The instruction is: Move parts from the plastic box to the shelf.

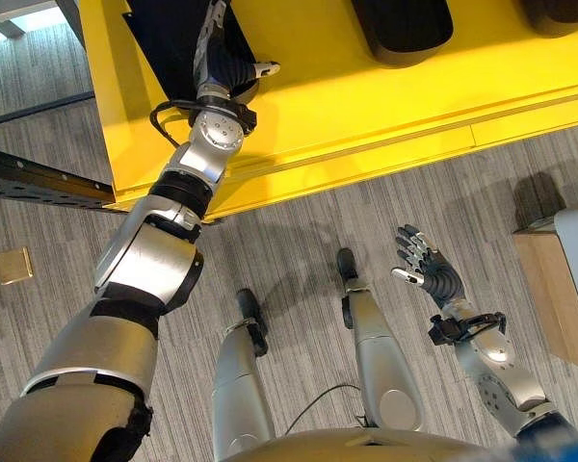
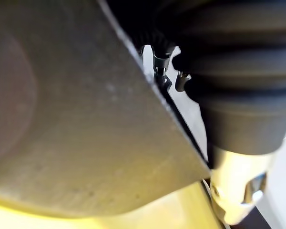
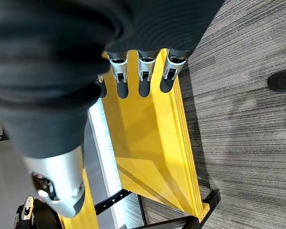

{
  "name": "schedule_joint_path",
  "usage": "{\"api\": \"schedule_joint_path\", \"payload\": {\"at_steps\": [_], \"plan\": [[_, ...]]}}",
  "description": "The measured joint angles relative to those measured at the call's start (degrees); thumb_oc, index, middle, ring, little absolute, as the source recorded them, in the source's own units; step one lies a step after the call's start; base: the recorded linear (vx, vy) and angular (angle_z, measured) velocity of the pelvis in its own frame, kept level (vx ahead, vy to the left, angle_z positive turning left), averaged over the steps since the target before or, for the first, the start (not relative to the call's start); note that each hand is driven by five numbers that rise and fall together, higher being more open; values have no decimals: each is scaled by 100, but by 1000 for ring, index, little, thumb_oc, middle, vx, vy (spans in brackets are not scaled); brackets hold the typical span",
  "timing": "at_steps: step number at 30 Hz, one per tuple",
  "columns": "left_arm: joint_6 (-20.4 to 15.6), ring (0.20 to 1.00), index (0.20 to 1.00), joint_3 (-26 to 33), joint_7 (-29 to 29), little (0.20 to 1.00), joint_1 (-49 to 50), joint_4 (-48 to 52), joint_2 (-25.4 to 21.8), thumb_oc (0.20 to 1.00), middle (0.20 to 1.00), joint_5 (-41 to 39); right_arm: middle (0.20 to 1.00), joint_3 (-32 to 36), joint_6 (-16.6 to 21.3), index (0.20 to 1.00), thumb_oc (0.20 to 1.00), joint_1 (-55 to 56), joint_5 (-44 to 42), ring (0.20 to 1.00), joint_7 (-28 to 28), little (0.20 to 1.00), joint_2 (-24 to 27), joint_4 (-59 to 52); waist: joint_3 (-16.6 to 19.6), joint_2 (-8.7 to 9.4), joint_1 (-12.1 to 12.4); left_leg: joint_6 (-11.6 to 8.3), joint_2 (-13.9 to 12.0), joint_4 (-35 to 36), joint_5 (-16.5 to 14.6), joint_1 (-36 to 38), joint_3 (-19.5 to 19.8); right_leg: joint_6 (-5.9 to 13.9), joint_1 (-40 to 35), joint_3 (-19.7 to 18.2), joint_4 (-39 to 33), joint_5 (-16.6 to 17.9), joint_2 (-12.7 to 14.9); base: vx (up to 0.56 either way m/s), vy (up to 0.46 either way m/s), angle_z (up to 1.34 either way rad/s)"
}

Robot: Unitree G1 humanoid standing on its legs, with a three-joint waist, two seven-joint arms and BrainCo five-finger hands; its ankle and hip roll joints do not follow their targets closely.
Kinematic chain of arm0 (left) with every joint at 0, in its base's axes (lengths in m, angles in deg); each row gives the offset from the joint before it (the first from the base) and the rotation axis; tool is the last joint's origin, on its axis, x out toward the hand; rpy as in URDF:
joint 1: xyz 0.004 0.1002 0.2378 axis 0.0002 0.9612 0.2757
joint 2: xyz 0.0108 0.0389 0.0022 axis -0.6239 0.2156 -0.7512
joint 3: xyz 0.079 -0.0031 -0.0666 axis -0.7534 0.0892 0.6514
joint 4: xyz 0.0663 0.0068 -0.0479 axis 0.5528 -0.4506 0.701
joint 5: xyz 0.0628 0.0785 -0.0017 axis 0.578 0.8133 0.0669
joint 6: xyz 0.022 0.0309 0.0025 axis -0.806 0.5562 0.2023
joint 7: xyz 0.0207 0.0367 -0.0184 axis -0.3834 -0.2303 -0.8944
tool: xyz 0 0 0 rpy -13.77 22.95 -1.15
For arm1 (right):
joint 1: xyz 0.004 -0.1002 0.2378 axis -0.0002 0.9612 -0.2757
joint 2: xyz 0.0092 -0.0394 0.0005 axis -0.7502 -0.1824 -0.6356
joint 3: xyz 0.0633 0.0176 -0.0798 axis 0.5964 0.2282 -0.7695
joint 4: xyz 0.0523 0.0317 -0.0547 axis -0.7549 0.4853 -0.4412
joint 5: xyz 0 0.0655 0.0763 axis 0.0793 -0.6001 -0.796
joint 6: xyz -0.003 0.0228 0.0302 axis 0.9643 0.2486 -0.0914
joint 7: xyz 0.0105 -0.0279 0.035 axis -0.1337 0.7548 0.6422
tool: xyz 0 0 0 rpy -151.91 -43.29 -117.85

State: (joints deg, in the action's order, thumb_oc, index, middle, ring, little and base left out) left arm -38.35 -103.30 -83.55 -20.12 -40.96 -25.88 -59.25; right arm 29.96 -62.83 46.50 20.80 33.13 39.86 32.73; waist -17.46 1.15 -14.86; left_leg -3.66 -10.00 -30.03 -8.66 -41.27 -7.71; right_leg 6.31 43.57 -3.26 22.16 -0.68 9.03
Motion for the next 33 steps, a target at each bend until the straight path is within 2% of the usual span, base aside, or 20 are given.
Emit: {"api": "schedule_joint_path", "payload": {"at_steps": [5, 22, 33], "plan": [[5, 1000, 1000, -116, 16, 1000, -49, 0, -89, 1000, 1000, 139, 1000, 85, 2, 1000, 1000, 14, -3, 1000, -62, 1000, 0, 0, -38, -65, 2, 5, -2, 2, -4, -11, -2, 0, 9, 3, -6, 0, 1, 0, 0, 0], [3, 1000, 1000, -164, 149, 1000, 68, 273, -255, 1000, 1000, 682, 1000, 89, 52, 1000, 1000, 33, -2, 1000, -125, 1000, 15, 0, -74, -95, 17, 8, -1, 5, -6, -19, -4, -8, 18, 5, -8, 0, 2, 0, 0, 0], [3, 1000, 1000, -157, 199, 1000, 176, 475, -360, 1000, 1000, 710, 1000, 130, 56, 1000, 1000, 33, -3, 1000, -156, 1000, 15, 0, -126, -165, 30, 8, 0, -1, -6, -10, -2, -16, 18, 6, 36, -10, 3, 0, 0, 0]]}}
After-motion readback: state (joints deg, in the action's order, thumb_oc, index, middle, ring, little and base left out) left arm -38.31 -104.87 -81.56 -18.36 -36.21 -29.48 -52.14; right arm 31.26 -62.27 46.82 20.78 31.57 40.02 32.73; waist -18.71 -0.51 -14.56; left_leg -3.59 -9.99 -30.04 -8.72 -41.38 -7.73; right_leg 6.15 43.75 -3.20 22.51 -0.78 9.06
